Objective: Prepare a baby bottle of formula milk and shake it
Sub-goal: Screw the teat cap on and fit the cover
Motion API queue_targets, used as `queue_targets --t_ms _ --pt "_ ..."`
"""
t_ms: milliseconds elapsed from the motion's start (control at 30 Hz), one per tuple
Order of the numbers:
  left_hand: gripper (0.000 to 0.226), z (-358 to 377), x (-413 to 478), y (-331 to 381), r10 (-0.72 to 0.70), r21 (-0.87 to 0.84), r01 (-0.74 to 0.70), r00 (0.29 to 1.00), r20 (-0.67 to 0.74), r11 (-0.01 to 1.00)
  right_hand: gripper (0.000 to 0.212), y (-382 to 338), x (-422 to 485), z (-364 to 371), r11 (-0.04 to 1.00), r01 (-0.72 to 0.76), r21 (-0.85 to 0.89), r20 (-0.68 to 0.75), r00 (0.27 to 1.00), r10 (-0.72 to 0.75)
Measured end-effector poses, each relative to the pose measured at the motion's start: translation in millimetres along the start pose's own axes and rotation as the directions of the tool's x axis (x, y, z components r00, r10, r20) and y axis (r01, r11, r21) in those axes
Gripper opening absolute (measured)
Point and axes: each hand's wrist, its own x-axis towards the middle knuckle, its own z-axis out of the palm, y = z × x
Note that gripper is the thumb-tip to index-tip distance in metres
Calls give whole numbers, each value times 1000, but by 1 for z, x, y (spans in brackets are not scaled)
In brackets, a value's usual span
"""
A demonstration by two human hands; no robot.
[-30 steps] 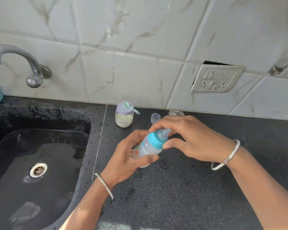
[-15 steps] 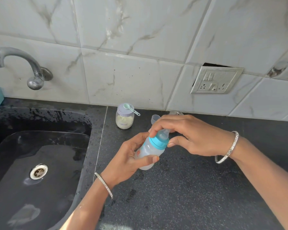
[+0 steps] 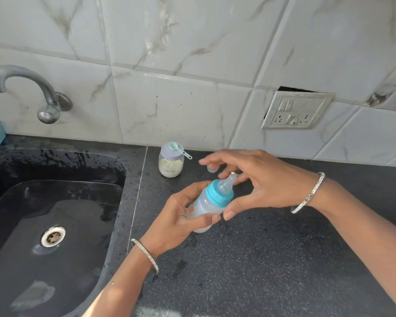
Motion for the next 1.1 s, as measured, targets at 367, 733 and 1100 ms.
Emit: queue_targets --t_ms 367,733,1100 --pt "54 8 1 -5 -4 -5 5 1000 22 1000 38 -9 11 0 972 -3 -234 -3 1000 2" --pt "62 2 4 -5 33 36 -34 999 23 999 74 13 11 -5 995 99 32 123 987 -102" --pt "38 3 4 -11 28 25 -27 999 -28 999 40 26 17 21 969 181 171 -216 966 -142"
